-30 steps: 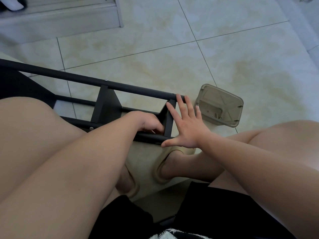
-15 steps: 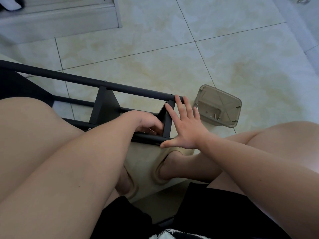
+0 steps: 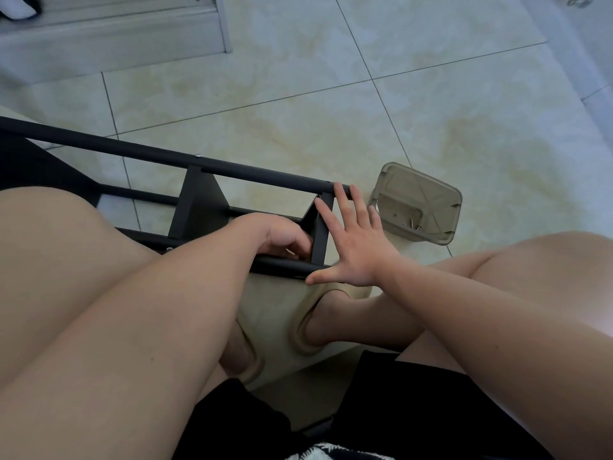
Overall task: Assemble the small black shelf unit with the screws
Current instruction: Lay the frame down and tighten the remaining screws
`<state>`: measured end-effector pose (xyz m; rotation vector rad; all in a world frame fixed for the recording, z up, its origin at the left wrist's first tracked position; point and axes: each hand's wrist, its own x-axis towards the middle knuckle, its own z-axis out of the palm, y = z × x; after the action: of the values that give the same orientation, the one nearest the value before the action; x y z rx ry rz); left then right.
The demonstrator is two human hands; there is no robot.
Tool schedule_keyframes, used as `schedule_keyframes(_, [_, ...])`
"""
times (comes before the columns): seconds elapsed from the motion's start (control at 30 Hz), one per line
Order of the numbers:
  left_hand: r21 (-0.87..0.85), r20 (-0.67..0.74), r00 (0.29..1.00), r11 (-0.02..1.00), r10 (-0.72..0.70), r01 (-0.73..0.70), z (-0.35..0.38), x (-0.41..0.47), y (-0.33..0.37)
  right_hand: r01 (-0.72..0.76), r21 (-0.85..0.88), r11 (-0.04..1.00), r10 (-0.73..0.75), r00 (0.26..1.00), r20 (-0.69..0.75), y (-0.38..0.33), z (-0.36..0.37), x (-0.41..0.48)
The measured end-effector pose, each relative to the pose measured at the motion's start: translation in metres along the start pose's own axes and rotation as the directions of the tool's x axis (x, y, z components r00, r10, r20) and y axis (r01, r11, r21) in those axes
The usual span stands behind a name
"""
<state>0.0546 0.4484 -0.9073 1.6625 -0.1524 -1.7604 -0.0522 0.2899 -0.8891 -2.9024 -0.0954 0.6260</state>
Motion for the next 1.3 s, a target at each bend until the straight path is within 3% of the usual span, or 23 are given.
schedule_keyframes(0.27, [0.146, -0.064, 0.996, 0.987, -0.061, 0.07, -0.0001, -0.0029, 0.0014, -0.005, 0.008, 1.0, 0.005, 1.0, 0.017, -0.0013, -0.0013, -0.0004])
schedule_keyframes(0.5, [-0.013, -0.012, 1.0, 1.0, 0.008, -0.008, 0.0001, -0.0028, 0.0015, -0.007, -0.001, 1.0, 0.007, 1.0, 0.015, -0.0015, -0.0024, -0.0009])
schedule_keyframes(0.63, [0.094, -0.073, 0.996, 0.994, -0.056, 0.063, 0.0001, -0.0015, -0.0009, -0.008, 0.003, 1.0, 0.008, 1.0, 0.021, -0.0015, -0.0029, -0.001])
schedule_keyframes(0.8, [0.132, -0.066, 0.997, 0.99, -0.045, 0.053, 0.0003, -0.004, 0.0017, -0.009, 0.005, 1.0, 0.009, 1.0, 0.023, -0.0022, -0.0032, -0.0012])
schedule_keyframes(1.0, [-0.036, -0.003, 1.0, 0.999, 0.027, -0.027, -0.0008, -0.0017, -0.0012, -0.012, -0.005, 1.0, 0.012, 1.0, 0.024, -0.0019, -0.0032, -0.0012])
schedule_keyframes(1.3, [0.163, -0.074, 0.993, 0.981, -0.093, 0.104, -0.0014, -0.0007, 0.0, -0.012, -0.011, 1.0, 0.012, 1.0, 0.023, -0.0017, -0.003, -0.001])
